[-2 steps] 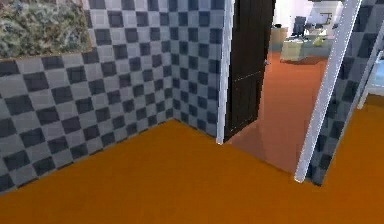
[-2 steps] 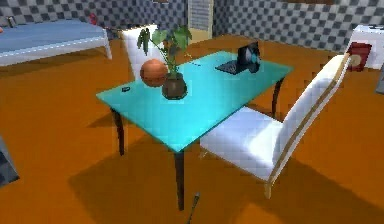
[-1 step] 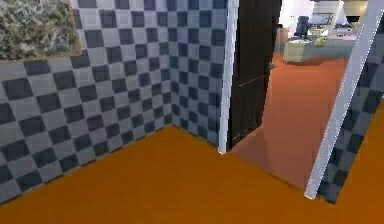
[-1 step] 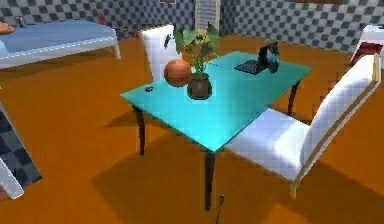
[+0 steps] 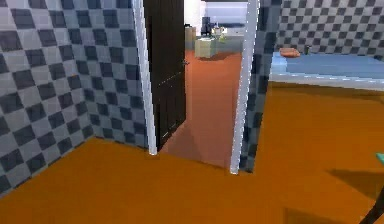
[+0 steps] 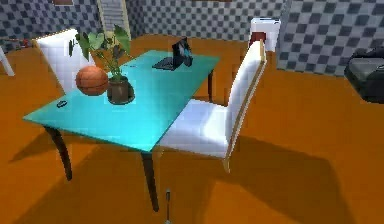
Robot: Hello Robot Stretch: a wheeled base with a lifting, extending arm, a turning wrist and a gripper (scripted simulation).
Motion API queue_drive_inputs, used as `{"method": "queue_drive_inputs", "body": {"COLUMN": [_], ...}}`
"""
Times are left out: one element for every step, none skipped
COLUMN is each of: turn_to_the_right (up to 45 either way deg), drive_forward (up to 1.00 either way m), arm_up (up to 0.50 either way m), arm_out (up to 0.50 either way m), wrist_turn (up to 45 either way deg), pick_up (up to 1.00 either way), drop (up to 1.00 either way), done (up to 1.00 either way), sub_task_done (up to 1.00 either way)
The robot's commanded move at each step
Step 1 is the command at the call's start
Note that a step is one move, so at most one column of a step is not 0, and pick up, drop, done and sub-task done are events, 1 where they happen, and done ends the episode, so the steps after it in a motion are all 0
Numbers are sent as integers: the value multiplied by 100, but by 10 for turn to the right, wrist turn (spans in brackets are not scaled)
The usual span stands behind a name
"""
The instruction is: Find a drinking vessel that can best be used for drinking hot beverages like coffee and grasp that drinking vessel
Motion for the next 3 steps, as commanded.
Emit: {"method": "queue_drive_inputs", "body": {"turn_to_the_right": [30,0,0], "drive_forward": [0,100,100], "arm_up": [0,0,0], "arm_out": [0,0,0], "wrist_turn": [0,0,0], "pick_up": [0,0,0], "drop": [0,0,0], "done": [0,0,0], "sub_task_done": [0,0,0]}}
